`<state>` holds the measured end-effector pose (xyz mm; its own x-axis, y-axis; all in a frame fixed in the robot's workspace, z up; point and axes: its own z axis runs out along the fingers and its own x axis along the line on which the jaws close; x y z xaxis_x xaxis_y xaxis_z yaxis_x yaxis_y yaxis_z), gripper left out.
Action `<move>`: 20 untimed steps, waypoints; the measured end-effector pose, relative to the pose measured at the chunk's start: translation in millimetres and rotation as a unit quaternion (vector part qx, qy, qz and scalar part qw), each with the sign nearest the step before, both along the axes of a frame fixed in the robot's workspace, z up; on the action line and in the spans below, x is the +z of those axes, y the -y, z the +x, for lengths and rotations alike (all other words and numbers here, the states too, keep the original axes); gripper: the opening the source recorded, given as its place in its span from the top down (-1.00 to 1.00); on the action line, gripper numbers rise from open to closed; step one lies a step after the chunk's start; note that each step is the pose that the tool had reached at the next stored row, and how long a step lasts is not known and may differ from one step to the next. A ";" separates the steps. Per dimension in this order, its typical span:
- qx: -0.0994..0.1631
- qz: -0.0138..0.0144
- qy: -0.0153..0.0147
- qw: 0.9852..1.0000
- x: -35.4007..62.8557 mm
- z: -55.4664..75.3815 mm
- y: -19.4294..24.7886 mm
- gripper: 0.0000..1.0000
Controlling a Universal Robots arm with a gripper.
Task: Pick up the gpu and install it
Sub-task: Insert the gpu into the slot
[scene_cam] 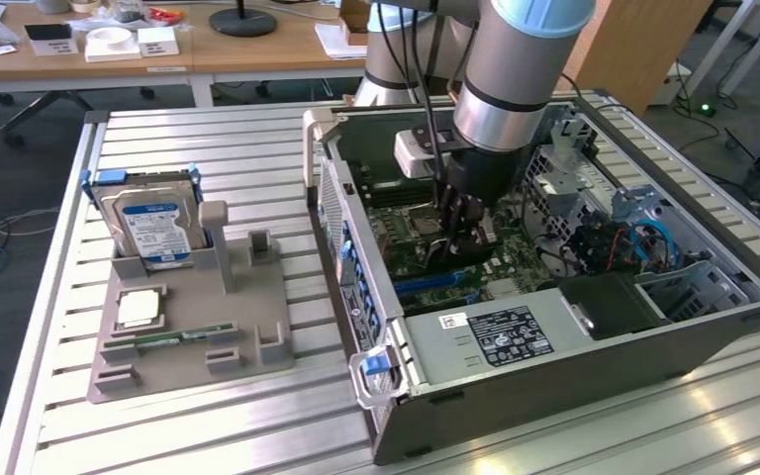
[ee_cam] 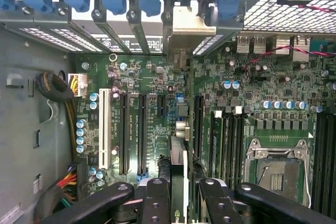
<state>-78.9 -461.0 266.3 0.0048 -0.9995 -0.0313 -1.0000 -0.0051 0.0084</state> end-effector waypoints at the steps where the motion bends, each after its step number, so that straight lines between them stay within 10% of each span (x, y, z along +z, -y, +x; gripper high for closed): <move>1: 0.000 0.000 0.000 1.000 0.0 -0.5 0.0 0.48; 20: 0.000 0.000 0.003 1.000 -9.5 -4.6 0.0 0.48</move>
<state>-83.5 -461.0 256.8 0.0051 -0.9995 -0.0312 -1.0000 -0.0051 0.0021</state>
